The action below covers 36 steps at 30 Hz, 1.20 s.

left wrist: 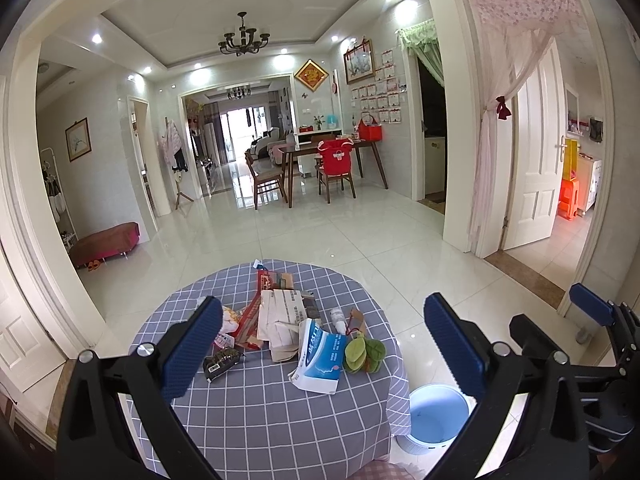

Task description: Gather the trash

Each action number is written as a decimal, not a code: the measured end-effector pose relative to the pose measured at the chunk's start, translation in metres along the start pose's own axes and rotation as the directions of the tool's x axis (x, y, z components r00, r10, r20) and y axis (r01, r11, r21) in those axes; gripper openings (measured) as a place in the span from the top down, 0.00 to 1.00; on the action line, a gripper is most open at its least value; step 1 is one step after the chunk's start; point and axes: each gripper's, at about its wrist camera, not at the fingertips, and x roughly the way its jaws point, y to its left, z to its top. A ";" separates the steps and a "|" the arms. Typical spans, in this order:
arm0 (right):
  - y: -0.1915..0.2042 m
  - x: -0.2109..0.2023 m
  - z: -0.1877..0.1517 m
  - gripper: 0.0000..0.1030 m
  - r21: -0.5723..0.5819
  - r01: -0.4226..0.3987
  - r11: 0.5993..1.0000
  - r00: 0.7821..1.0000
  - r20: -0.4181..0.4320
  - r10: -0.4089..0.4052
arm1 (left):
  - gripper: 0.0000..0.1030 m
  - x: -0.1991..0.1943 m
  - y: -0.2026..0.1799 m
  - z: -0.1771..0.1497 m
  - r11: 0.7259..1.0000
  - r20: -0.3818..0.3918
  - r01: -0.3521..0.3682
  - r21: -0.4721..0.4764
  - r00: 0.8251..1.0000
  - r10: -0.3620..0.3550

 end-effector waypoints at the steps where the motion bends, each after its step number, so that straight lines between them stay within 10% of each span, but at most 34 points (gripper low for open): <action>1: 0.001 -0.001 0.000 0.06 0.000 -0.001 1.000 1.000 0.000 0.001 | 0.04 0.000 0.000 0.000 1.000 -0.001 0.000 0.000 1.000 0.000; 36: 0.012 0.006 0.000 0.06 -0.010 -0.004 1.000 0.999 -0.038 0.003 | 0.04 0.012 0.009 -0.002 1.000 -0.054 0.009 -0.010 0.999 -0.010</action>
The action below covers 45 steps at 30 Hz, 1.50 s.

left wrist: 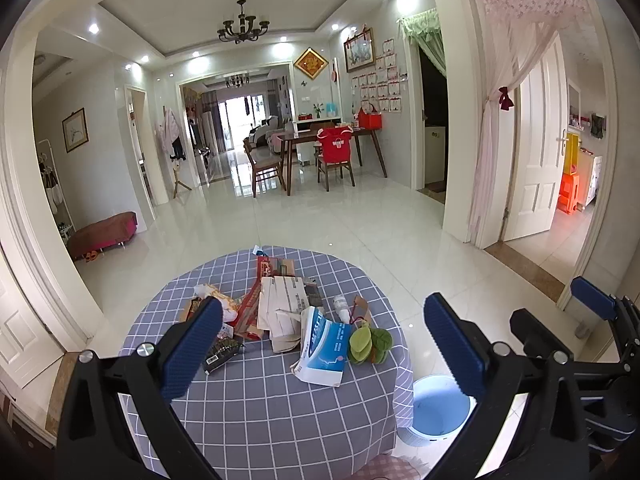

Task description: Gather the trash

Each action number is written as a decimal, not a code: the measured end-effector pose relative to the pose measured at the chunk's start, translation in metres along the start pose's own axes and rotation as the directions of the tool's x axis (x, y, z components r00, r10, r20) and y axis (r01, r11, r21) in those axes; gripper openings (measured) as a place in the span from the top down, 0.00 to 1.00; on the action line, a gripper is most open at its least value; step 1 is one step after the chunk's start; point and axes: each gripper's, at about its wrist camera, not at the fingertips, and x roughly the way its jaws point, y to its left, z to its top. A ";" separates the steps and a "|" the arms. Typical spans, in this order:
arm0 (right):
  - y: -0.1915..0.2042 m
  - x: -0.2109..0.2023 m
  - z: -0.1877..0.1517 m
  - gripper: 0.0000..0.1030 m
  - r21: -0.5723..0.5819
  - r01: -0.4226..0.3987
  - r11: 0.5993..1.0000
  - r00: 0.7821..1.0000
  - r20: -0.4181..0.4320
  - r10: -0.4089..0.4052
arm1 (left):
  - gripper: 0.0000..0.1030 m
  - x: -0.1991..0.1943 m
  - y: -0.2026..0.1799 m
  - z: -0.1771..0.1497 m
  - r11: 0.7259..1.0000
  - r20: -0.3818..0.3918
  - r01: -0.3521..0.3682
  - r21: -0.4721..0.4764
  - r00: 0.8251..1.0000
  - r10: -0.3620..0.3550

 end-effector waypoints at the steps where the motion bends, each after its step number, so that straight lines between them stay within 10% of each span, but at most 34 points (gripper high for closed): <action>1: 0.000 0.002 0.001 0.06 0.000 -0.001 1.000 1.000 -0.003 0.001 | 0.04 0.001 0.000 0.000 1.000 -0.002 0.000 0.000 1.000 0.000; 21: -0.010 0.064 -0.021 0.06 0.053 -0.012 0.999 0.990 -0.142 0.020 | 0.04 0.066 0.035 -0.013 0.998 -0.114 -0.045 -0.047 0.993 0.039; 32: -0.017 0.141 -0.059 0.06 0.162 -0.050 0.986 0.955 -0.282 0.095 | 0.05 0.153 0.052 -0.056 0.998 -0.278 0.016 -0.065 0.960 -0.034; 41: -0.007 0.189 -0.078 0.06 0.186 -0.050 0.981 0.941 -0.320 0.109 | 0.48 0.223 0.047 -0.089 0.990 -0.380 0.102 -0.097 0.916 -0.131; 45: 0.001 0.208 -0.080 0.06 0.182 -0.063 0.981 0.933 -0.338 0.123 | 0.89 0.241 0.046 -0.097 0.987 -0.408 0.127 -0.096 0.900 -0.156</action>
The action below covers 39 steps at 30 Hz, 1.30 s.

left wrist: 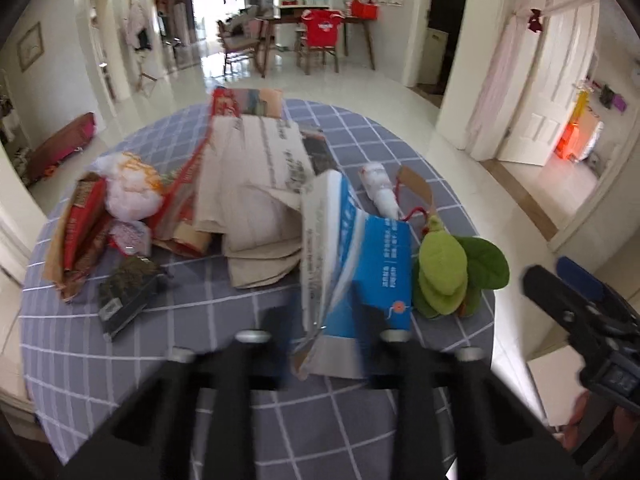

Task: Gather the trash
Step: 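Grasp the blue-and-white medicine box with the left tool while the right tool grasps the green cloth, then carry both items over the blue basin and open both tools to drop them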

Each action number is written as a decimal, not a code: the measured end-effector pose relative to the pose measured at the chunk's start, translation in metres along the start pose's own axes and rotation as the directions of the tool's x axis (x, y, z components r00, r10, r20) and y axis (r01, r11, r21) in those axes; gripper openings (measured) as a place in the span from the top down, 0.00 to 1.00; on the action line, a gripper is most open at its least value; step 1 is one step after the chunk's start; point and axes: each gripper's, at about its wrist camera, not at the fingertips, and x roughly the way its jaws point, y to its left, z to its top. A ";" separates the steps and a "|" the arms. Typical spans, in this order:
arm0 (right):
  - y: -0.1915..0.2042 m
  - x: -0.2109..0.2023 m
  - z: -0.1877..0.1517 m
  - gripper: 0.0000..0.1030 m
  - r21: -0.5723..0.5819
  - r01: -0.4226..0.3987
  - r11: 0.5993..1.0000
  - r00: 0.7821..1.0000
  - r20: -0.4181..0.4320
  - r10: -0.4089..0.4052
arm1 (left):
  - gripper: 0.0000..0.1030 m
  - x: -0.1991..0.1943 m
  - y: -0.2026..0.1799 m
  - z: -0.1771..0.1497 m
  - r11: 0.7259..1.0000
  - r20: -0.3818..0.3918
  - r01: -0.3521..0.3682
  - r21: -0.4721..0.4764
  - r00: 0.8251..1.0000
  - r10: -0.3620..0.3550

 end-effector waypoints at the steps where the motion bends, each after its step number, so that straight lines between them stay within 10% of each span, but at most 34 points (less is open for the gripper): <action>1: 0.002 0.005 0.001 0.06 -0.005 -0.005 1.000 1.000 -0.004 0.005 | 0.90 0.001 0.001 0.000 1.000 0.003 0.007 -0.004 1.000 -0.007; 9: 0.027 0.042 0.005 0.17 -0.063 -0.067 0.996 0.996 -0.054 0.064 | 0.90 -0.028 0.010 -0.003 1.000 0.058 0.016 0.004 0.998 -0.016; 13: 0.039 0.063 0.004 0.71 -0.112 -0.073 0.991 0.991 -0.117 0.059 | 0.90 -0.045 0.016 -0.005 1.000 0.094 0.000 -0.008 0.996 0.000; 15: 0.039 0.057 0.005 0.78 -0.113 -0.091 0.989 0.991 -0.104 0.080 | 0.90 -0.054 0.017 -0.006 1.000 0.112 -0.006 -0.015 0.994 0.008; 25: 0.000 -0.039 0.017 0.81 -0.030 -0.137 0.990 0.986 0.097 0.139 | 0.90 -0.088 -0.025 -0.001 0.998 0.192 0.041 0.043 0.980 -0.049; 39: -0.149 -0.085 -0.025 0.81 0.183 0.148 0.972 0.983 0.083 -0.165 | 0.90 0.008 -0.205 0.000 0.919 -0.045 0.252 0.302 0.967 -0.250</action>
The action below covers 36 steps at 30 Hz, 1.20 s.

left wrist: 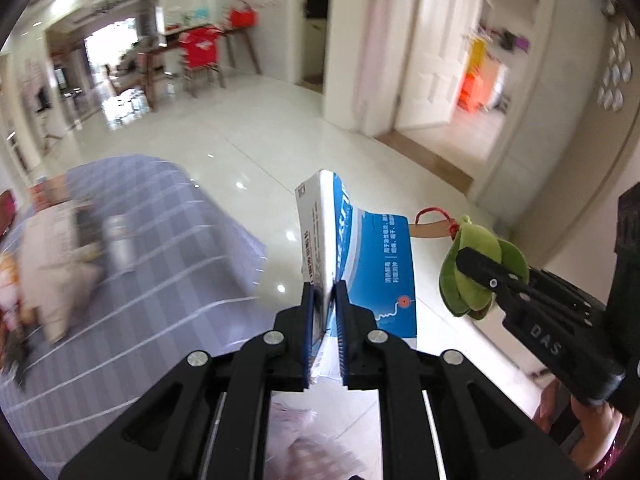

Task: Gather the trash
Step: 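Carry both items over the blue basin and open both tools to drop them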

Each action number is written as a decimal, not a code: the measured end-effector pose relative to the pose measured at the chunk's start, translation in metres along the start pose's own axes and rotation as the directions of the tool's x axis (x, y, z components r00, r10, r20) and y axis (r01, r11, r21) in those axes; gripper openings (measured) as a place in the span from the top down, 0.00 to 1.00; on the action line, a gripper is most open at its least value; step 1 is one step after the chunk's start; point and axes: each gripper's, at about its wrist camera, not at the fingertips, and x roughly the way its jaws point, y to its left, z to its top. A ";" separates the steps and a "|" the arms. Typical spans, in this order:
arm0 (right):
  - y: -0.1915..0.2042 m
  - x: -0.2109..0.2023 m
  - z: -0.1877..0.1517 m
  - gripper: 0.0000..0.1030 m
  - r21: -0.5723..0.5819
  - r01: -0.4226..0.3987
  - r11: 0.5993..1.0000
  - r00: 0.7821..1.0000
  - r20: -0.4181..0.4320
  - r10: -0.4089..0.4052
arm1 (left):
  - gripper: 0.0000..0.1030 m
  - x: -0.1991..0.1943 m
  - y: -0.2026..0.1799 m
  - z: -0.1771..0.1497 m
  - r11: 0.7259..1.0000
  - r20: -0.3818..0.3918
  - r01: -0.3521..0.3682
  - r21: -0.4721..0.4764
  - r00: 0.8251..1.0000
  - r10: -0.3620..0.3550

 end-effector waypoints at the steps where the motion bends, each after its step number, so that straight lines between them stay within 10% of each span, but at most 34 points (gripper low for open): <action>1: -0.009 0.001 -0.001 0.81 0.014 0.018 1.000 1.000 -0.001 -0.018 | 0.90 0.008 -0.004 0.002 1.000 -0.009 0.006 0.009 1.000 -0.006; 5: -0.033 0.003 -0.005 0.81 0.055 0.060 0.997 0.998 -0.009 -0.059 | 0.85 0.046 -0.022 0.017 0.998 -0.063 0.063 0.024 0.996 -0.062; 7: -0.042 0.008 -0.006 0.81 0.073 0.071 0.995 0.997 -0.020 -0.070 | 0.40 0.060 -0.027 0.021 0.999 -0.080 0.027 0.023 0.997 -0.025; 8: -0.047 0.010 -0.008 0.81 0.078 0.071 0.994 0.997 -0.024 -0.070 | 0.35 0.064 -0.030 0.021 1.000 -0.072 0.003 0.030 0.997 -0.001; 27: -0.029 0.055 -0.016 0.76 0.029 0.021 0.999 0.996 -0.092 -0.019 | 0.33 0.040 0.014 0.011 0.988 -0.025 -0.120 -0.094 0.993 0.118; 29: -0.025 0.063 -0.013 0.26 0.004 0.033 0.999 0.997 -0.070 -0.033 | 0.32 0.034 0.022 0.012 0.985 -0.012 -0.133 -0.109 0.991 0.133; 30: -0.023 0.067 -0.012 0.18 -0.004 0.044 0.999 0.997 -0.061 -0.045 | 0.32 0.031 0.025 0.013 0.984 -0.005 -0.140 -0.115 0.990 0.140; 36: -0.018 0.075 -0.011 0.18 -0.002 0.078 0.997 0.995 -0.066 -0.077 | 0.28 0.013 0.044 0.016 0.975 0.021 -0.166 -0.147 0.985 0.171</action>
